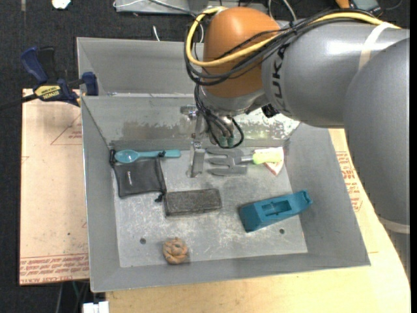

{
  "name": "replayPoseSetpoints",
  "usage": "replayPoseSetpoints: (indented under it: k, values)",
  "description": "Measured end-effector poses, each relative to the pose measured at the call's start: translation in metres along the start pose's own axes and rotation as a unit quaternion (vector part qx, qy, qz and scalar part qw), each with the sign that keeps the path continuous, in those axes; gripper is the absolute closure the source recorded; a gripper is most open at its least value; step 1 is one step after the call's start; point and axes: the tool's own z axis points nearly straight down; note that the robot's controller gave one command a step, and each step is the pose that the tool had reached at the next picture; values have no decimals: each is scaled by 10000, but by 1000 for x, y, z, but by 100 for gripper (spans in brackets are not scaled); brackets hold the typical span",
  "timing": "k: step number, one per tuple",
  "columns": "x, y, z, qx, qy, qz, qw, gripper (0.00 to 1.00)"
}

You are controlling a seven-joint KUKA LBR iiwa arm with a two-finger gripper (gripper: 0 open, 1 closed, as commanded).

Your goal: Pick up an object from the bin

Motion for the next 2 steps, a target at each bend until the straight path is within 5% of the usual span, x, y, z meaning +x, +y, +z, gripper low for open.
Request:
replayPoseSetpoints:
  k: [1, 2]
  values:
    - [14, -14, 48, -8, -19, -36, 10000, 0]
    - [-12, -22, 112, -23, -83, -114, 9999, 0]
